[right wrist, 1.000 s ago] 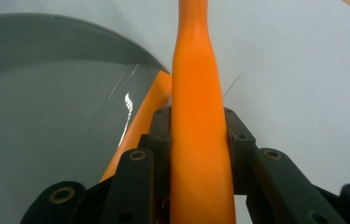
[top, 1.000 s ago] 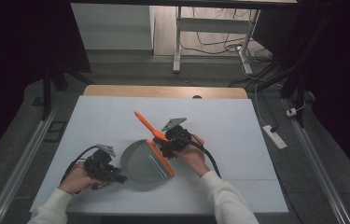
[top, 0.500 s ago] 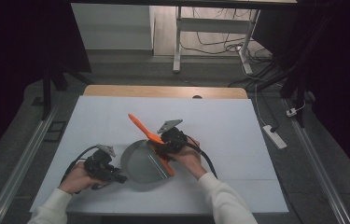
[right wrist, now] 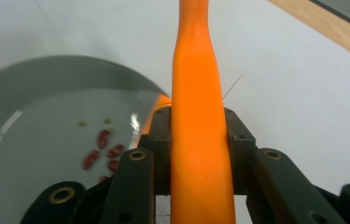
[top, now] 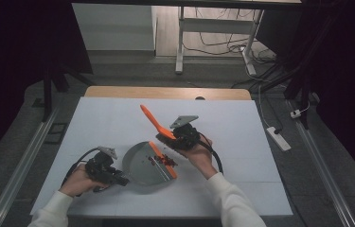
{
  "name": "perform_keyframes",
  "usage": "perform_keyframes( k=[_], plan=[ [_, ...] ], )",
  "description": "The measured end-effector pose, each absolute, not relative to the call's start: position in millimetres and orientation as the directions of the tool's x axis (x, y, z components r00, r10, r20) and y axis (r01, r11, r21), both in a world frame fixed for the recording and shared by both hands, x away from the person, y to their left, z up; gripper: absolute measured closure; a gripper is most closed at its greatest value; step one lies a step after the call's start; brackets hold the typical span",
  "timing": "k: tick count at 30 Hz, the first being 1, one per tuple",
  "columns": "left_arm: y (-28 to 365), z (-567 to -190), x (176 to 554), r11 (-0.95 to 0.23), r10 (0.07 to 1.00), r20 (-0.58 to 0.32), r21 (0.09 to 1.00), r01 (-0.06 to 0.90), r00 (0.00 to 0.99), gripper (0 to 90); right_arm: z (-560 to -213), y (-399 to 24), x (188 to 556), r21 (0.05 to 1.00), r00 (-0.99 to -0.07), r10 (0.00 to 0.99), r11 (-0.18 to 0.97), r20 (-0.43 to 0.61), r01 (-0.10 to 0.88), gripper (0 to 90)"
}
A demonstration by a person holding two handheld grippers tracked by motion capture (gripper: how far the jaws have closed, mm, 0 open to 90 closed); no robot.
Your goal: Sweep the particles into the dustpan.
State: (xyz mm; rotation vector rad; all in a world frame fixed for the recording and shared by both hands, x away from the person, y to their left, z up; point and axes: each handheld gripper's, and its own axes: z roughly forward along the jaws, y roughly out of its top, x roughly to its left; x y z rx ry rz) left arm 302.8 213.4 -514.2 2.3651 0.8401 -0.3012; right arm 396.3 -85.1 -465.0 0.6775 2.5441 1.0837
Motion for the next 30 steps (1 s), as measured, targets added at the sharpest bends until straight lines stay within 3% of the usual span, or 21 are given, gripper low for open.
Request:
perform_keyframes(
  k=[11, 30],
  plan=[
    [213, -515, 302, -0.612, 0.498, -0.395, 0.470, 0.636, 0.772, 61.8, -488, -93, 412, 0.685, -0.798, 0.592, 0.627, -0.111, 0.370, 70.2],
    [212, -515, 302, -0.611, 0.499, -0.394, 0.472, 0.636, 0.772, 61.8, -492, -76, 391, 0.676, -0.854, 0.513, 0.658, -0.079, 0.332, 70.2]
  ],
)
